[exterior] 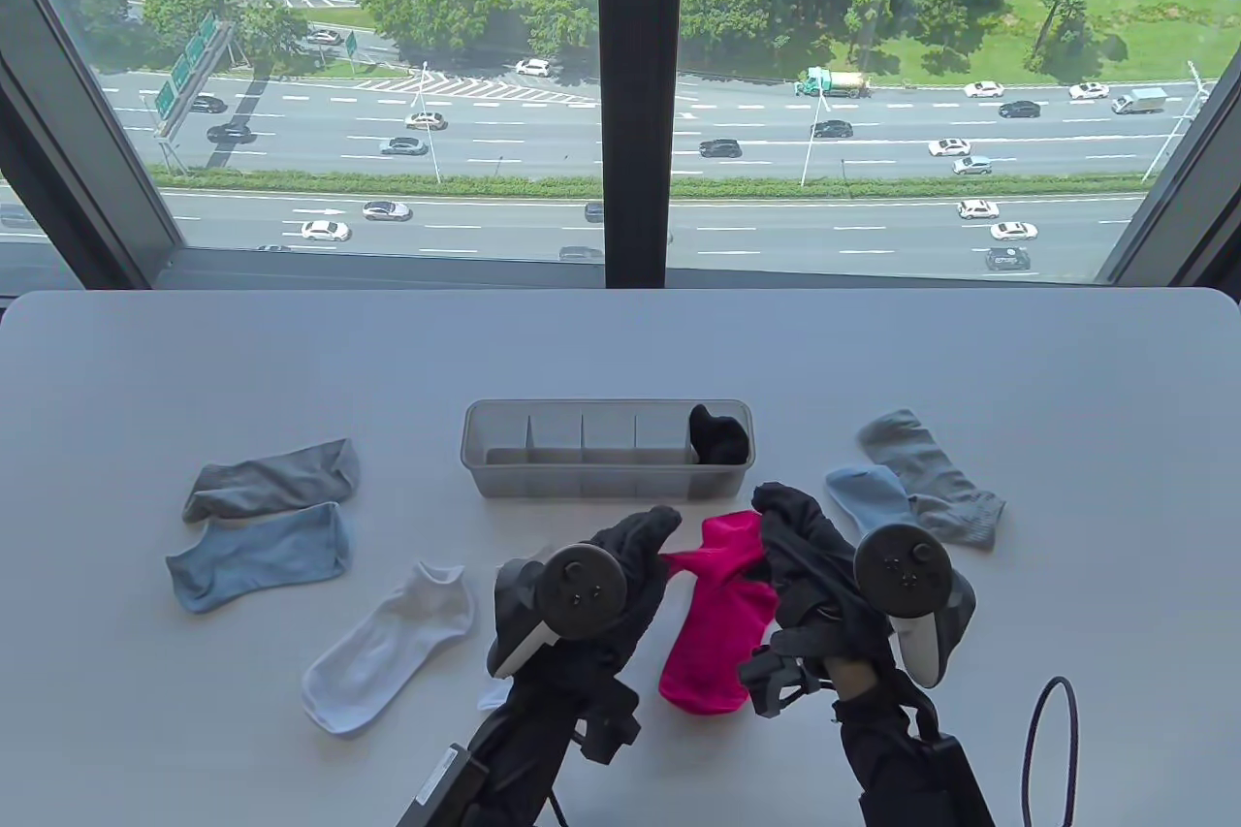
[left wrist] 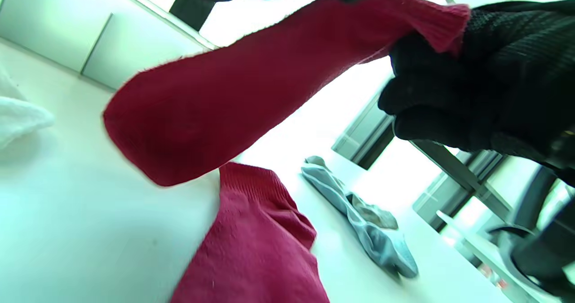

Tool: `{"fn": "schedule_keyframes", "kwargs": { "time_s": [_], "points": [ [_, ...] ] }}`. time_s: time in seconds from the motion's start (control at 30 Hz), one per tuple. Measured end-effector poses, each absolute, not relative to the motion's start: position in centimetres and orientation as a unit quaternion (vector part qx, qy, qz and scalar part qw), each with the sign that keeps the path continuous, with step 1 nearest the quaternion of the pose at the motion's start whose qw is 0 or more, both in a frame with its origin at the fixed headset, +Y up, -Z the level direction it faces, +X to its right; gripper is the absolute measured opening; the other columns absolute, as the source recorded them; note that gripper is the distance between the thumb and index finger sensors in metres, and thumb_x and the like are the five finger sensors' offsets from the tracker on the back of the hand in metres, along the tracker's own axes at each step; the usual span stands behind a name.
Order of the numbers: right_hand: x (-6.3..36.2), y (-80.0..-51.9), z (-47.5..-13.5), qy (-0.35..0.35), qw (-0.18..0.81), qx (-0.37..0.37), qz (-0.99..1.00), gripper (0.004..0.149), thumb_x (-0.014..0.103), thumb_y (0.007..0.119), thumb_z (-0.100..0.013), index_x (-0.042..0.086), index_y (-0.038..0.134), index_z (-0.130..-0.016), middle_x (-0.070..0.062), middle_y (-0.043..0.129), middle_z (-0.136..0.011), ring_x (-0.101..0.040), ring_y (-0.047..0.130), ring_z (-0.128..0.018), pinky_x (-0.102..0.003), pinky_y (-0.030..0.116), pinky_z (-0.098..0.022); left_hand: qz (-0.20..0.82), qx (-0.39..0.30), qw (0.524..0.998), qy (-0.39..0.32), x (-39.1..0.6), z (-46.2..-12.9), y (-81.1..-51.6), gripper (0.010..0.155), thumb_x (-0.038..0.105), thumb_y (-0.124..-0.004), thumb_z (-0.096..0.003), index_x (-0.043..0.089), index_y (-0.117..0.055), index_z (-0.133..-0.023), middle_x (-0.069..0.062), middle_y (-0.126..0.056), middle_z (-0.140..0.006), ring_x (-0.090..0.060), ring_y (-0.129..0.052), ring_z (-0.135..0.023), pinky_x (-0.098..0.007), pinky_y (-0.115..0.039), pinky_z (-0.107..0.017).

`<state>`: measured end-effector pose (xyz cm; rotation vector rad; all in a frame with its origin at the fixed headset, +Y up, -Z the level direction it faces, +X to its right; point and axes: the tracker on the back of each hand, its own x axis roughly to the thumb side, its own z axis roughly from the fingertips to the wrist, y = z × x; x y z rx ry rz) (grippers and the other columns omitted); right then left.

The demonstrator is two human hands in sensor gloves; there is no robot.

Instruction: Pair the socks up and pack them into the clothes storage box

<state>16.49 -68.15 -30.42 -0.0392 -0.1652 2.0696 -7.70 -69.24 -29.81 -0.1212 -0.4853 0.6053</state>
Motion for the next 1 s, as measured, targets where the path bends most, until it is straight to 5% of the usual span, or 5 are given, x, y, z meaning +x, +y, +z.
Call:
{"fn": "schedule_keyframes", "kwargs": {
  "time_s": [0.17, 0.33, 0.57, 0.73, 1.0],
  "points": [
    [15.3, -68.6, -30.3, 0.009, 0.596, -0.012, 0.803, 0.042, 0.021, 0.064, -0.064, -0.003, 0.065, -0.098, -0.009, 0.103, -0.061, -0.023, 0.107, -0.051, -0.044, 0.089, -0.046, 0.193, -0.074, 0.945, -0.251, -5.0, -29.2, -69.2, 0.085, 0.050, -0.066, -0.0568, 0.042, 0.004, -0.104, -0.006, 0.006, -0.119, -0.037, -0.011, -0.115, -0.071, -0.023, -0.079],
    [15.3, -68.4, -30.4, 0.031, 0.629, 0.029, 0.776, 0.046, 0.026, 0.059, -0.065, 0.004, 0.056, -0.105, -0.021, 0.098, -0.069, -0.035, 0.100, -0.059, -0.053, 0.080, -0.053, 0.284, 0.032, 0.928, -0.237, -6.1, -28.9, -68.3, 0.049, 0.030, -0.058, -0.0617, 0.029, -0.050, -0.110, -0.011, -0.057, -0.115, -0.036, -0.077, -0.096, -0.060, -0.068, -0.071],
    [15.4, -68.4, -31.3, 0.159, 0.490, 0.254, 0.818, 0.092, 0.044, 0.076, -0.055, 0.021, 0.008, -0.113, -0.037, -0.003, -0.111, -0.061, 0.004, -0.097, -0.076, 0.025, -0.069, 0.485, -0.084, 0.841, -0.226, -7.7, -30.4, -68.6, 0.044, 0.034, -0.054, -0.0630, 0.014, -0.069, -0.099, -0.018, -0.080, -0.097, -0.038, -0.091, -0.079, -0.058, -0.077, -0.061],
    [16.1, -69.1, -31.8, 0.084, 0.541, 0.132, 0.827, 0.042, 0.027, 0.079, -0.057, 0.010, 0.069, -0.094, -0.023, 0.089, -0.083, -0.029, 0.097, -0.061, -0.042, 0.084, -0.046, 0.528, -0.247, 0.798, -0.155, -6.0, -31.0, -70.7, 0.041, 0.030, -0.058, -0.0623, 0.012, -0.067, -0.098, -0.017, -0.094, -0.080, -0.031, -0.106, -0.055, -0.049, -0.091, -0.044],
    [15.6, -74.8, -33.0, 0.156, 0.267, 0.020, 0.951, 0.042, 0.026, 0.079, -0.055, 0.015, 0.069, -0.094, -0.027, 0.073, -0.104, -0.032, 0.094, -0.070, -0.044, 0.082, -0.052, 0.333, -0.317, 0.887, -0.039, -3.5, -31.3, -76.7, 0.047, 0.021, -0.062, -0.0600, 0.007, -0.059, -0.104, -0.018, -0.084, -0.093, -0.027, -0.106, -0.062, -0.048, -0.092, -0.047]
  ]
}}
